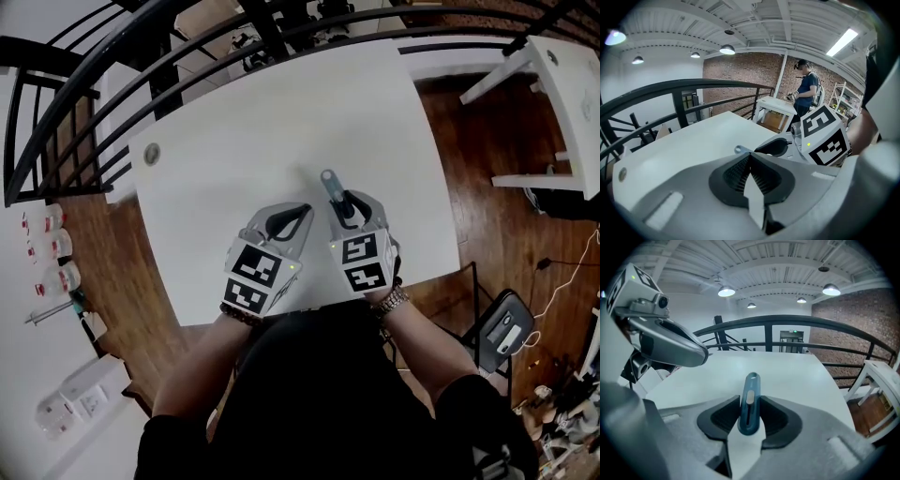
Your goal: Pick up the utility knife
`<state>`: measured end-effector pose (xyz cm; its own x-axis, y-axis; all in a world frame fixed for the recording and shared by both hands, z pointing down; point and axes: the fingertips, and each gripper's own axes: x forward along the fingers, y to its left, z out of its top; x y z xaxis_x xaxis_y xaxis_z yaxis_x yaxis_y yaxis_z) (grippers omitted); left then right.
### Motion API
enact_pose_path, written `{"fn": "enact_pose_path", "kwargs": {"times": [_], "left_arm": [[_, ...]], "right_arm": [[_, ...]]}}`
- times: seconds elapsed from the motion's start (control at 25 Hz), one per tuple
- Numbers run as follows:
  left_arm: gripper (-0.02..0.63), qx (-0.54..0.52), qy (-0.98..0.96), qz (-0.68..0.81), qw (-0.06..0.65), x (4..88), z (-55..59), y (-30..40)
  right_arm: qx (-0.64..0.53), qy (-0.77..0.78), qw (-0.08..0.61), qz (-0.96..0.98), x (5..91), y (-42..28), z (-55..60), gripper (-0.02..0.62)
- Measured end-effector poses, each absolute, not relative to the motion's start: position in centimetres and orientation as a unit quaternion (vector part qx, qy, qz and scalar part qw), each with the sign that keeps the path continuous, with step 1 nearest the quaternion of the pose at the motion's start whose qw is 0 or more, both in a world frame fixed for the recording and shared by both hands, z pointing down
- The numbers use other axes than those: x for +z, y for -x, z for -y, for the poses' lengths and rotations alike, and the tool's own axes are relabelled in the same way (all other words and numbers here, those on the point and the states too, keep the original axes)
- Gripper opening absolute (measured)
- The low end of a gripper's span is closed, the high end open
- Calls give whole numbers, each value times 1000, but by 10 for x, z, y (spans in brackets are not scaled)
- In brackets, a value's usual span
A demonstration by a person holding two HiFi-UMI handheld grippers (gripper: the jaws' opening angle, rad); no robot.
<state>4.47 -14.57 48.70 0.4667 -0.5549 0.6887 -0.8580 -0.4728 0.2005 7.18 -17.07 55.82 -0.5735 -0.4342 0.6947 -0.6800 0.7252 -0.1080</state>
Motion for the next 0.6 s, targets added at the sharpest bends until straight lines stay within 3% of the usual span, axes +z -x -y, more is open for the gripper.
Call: {"fn": "enact_pose_path", "kwargs": {"times": [0.6], "left_arm": [[17,219,-788,519,248,447,100,26]], "right_arm": [[118,-263,299,910,484,-1,135,129]]}}
